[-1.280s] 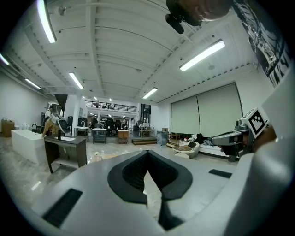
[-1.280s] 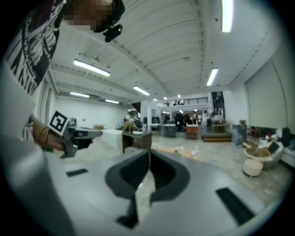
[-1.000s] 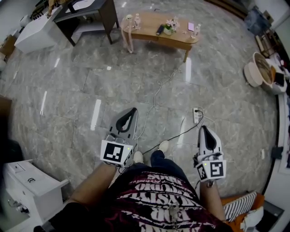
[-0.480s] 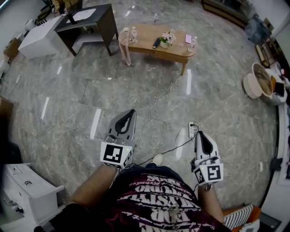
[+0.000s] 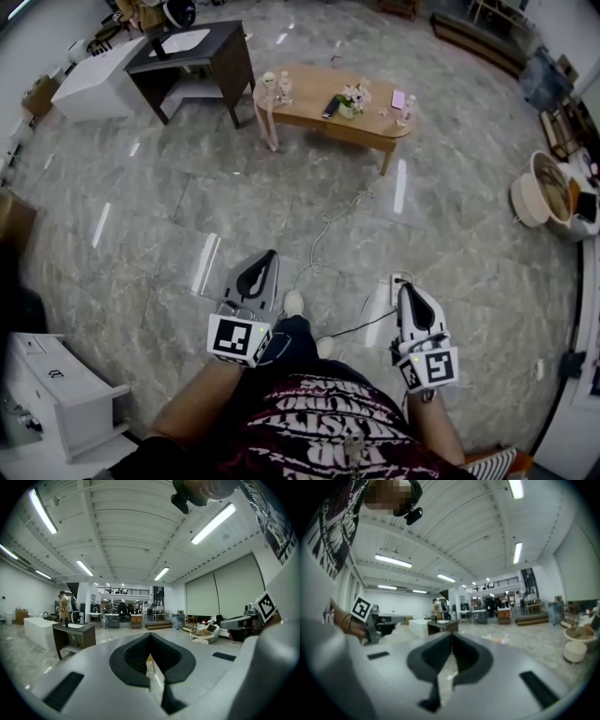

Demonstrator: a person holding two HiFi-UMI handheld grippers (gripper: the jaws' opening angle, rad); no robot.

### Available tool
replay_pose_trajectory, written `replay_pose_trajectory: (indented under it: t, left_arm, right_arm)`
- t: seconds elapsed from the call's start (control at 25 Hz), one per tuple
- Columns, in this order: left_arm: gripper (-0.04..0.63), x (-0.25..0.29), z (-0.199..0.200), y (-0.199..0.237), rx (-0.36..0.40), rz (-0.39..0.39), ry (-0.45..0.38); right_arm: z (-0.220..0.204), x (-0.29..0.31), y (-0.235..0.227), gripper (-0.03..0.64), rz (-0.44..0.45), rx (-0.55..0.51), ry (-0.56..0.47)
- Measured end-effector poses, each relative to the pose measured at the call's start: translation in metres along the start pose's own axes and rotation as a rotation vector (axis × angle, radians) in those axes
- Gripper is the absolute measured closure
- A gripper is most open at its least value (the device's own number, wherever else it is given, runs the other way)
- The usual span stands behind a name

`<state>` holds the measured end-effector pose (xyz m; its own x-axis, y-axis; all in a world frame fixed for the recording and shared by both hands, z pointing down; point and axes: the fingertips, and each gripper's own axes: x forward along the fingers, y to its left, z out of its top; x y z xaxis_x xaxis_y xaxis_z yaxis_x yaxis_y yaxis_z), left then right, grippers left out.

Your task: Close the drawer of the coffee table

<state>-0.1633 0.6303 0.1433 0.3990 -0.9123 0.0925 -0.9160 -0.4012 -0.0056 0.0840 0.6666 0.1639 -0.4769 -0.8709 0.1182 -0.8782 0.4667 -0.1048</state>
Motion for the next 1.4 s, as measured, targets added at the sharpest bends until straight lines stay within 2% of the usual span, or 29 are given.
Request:
replay_pose_trajectory:
  t: [0.12, 0.64, 0.88, 1.12, 1.4]
  left_arm:
    - [0.572, 0.013, -0.002, 0.008, -0.015, -0.004, 0.012]
    - [0.572, 0.102, 0.005, 0.035, 0.013, -0.102, 0.008]
    - [0.572, 0.131, 0.001, 0.06, 0.007, -0.108, 0.016]
    - [0.572, 0.15, -0.001, 0.093, -0.02, -0.093, 0.02]
    - [0.572, 0.173, 0.0, 0.113, -0.007, -0.134, 0.024]
  right_arm:
    - [0.0, 0.014, -0.004, 0.581, 0.0, 0.001, 0.003]
    - [0.007, 0.079, -0.022, 0.581, -0.043, 0.009, 0.02]
    - [0.008, 0.114, -0.029, 0.581, -0.054, 0.015, 0.027]
    - [0.02, 0.152, -0.024, 0.581, -0.04, -0.008, 0.033]
    - [0.052, 0.181, -0.023, 0.581, -0.077, -0.053, 0.006]
